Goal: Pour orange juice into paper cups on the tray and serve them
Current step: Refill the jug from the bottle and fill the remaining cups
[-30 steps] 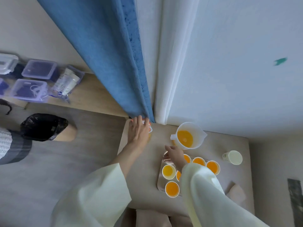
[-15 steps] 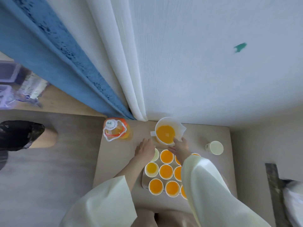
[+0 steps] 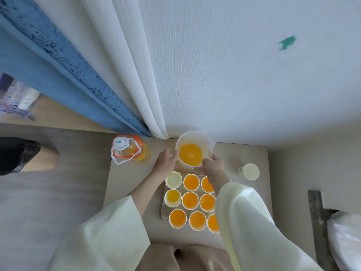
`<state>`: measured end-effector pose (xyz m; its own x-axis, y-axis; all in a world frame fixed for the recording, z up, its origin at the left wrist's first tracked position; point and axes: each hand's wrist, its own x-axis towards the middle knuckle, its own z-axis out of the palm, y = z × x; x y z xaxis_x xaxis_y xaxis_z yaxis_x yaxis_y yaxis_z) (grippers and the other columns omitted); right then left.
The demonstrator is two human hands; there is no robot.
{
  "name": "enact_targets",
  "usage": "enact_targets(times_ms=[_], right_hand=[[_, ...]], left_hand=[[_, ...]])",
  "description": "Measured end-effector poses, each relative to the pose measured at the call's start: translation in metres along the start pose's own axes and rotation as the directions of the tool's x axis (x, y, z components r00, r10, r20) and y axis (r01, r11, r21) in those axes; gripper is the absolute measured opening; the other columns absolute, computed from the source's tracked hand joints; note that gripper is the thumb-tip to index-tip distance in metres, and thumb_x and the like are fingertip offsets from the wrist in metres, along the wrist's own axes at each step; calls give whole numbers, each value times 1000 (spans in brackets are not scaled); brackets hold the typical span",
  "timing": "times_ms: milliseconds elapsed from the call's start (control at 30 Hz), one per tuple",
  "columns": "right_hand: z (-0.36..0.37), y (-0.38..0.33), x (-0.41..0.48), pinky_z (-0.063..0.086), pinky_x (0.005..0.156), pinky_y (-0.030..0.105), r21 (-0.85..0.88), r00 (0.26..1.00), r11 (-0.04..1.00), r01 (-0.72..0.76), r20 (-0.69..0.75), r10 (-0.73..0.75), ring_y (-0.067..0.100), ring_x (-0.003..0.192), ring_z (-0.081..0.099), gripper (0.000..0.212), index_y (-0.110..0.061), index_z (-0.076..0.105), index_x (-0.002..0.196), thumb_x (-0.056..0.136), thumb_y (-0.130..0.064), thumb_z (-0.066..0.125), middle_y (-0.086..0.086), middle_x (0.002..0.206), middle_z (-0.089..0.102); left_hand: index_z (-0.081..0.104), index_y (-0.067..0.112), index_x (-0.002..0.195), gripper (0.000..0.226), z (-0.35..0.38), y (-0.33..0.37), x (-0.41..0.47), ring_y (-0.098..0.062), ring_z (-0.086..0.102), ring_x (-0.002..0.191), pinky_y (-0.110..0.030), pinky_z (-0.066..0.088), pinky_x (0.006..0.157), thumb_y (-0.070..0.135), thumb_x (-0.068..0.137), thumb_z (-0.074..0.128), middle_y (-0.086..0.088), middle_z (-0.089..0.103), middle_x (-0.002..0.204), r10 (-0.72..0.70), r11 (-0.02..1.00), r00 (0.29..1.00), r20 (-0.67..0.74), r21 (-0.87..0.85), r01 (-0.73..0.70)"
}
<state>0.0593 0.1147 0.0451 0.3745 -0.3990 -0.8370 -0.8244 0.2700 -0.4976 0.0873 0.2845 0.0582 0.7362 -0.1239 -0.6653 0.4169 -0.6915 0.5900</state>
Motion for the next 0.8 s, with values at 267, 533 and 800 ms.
enact_targets(times_ms=[267,533,800], right_hand=[[-27,-34,-64,49,42,21,-72,992,992,105,74,-100,16,45,65,44,-2,56,128,85,6,51,10,70,65],[-58,-42,-119,61,62,36,-153,941,961,230,286,-180,33,68,71,28,-4,60,113,86,1,50,31,88,69],[-61,-8,-149,58,84,43,-220,825,923,315,543,-153,23,104,63,28,-15,57,119,92,-16,60,6,112,65]], left_hand=[[55,8,76,64,-26,20,-27,-17,53,68,-34,44,70,68,90,37,-8,55,72,218,975,970,106,19,-221],[53,9,59,48,-32,30,-94,-16,55,71,-28,41,73,37,97,50,-4,55,65,159,976,987,29,-156,-153],[59,6,65,47,-35,-4,-171,-14,54,69,-22,40,65,50,78,51,-3,57,69,11,958,997,-78,-285,-33]])
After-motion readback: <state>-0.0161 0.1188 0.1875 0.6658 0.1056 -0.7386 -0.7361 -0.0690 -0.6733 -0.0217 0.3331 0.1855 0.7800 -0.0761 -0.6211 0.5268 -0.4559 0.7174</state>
